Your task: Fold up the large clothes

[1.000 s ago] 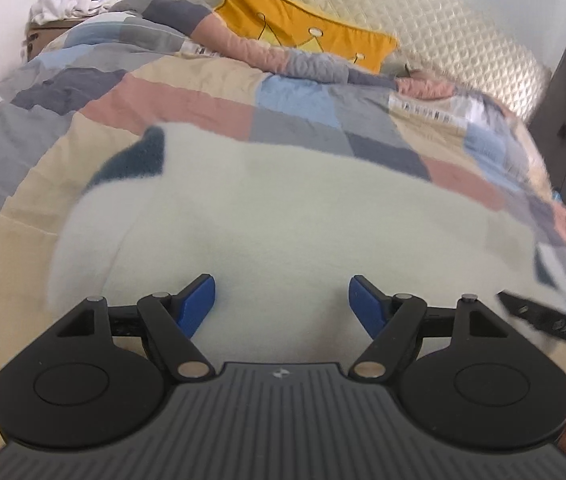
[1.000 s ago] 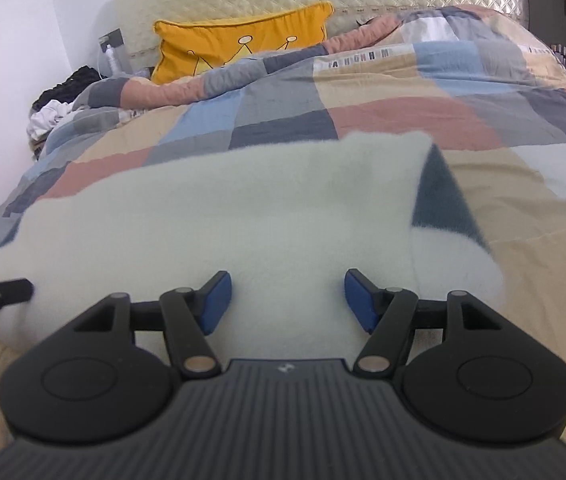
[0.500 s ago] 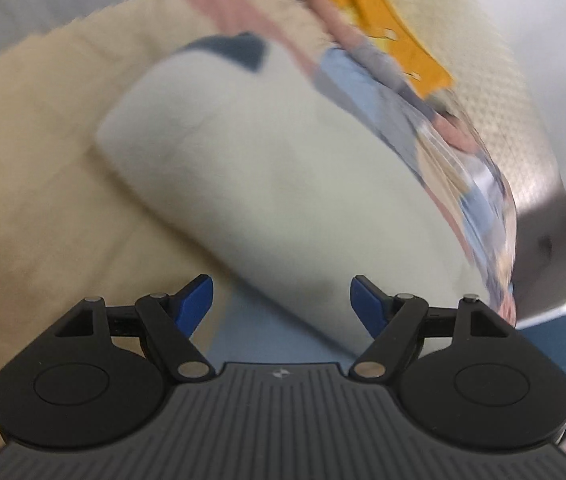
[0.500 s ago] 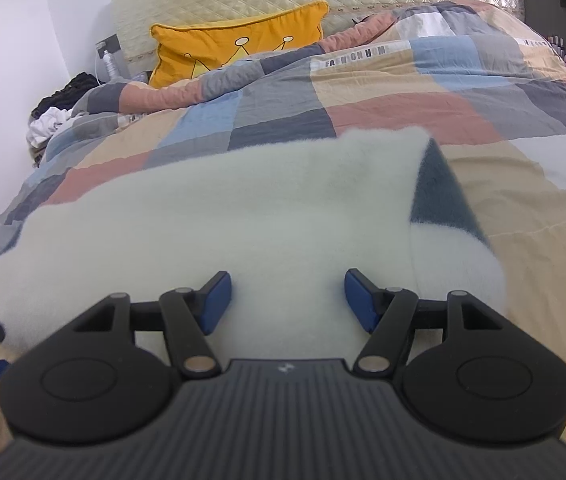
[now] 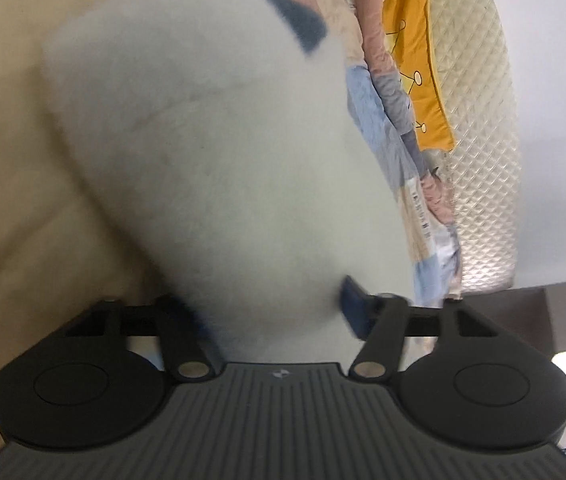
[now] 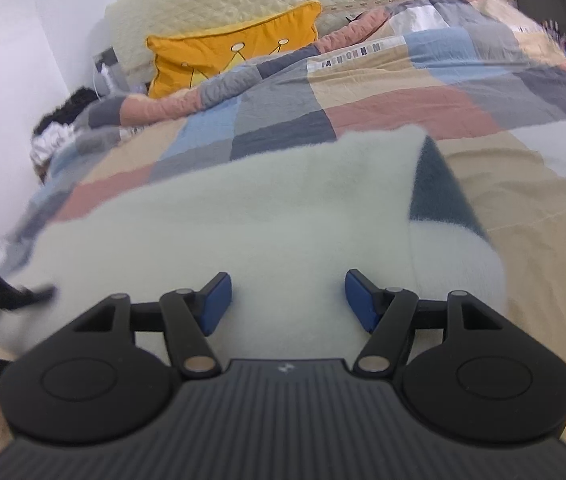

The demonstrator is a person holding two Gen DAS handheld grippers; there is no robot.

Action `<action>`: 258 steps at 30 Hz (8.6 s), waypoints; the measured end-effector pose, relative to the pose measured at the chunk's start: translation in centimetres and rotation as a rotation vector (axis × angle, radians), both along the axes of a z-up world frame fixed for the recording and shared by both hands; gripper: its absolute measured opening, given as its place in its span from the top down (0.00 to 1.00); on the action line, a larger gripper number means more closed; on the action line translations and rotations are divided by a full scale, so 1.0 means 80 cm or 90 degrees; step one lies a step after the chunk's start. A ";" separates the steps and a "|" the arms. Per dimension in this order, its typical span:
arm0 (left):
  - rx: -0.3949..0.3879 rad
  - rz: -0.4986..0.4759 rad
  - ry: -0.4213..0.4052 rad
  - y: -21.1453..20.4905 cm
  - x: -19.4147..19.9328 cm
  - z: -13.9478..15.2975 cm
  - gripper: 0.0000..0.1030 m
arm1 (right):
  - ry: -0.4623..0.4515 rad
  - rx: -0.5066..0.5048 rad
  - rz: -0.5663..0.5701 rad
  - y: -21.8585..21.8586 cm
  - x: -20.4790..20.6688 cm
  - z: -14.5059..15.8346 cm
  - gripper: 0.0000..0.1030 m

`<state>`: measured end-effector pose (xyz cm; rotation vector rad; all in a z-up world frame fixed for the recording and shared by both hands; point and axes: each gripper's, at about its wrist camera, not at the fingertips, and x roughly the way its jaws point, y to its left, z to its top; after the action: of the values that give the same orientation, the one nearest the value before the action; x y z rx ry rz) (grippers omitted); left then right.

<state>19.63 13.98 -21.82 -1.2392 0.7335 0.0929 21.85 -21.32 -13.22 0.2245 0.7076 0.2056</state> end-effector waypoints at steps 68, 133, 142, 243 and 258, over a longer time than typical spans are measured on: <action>0.077 -0.084 -0.183 -0.051 0.064 0.216 0.69 | -0.085 0.559 -0.093 -0.147 0.007 0.078 0.62; 0.532 -0.364 -0.198 -0.220 0.183 0.289 0.55 | -0.124 0.347 -0.294 -0.288 0.033 0.052 0.56; 0.609 -0.390 -0.316 -0.229 0.071 0.428 0.51 | -0.276 0.212 -0.206 -0.241 -0.065 0.200 0.56; 0.714 -0.348 -0.276 -0.238 -0.226 0.327 0.00 | -0.177 -0.083 -0.178 -0.121 -0.269 0.143 0.00; 0.708 -0.336 -0.268 -0.235 -0.224 0.327 0.00 | -0.192 -0.085 -0.190 -0.122 -0.279 0.145 0.00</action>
<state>1.68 -4.82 4.37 0.0228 0.4802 -0.1784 -0.48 -31.07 -1.58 0.1651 0.3790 -0.0927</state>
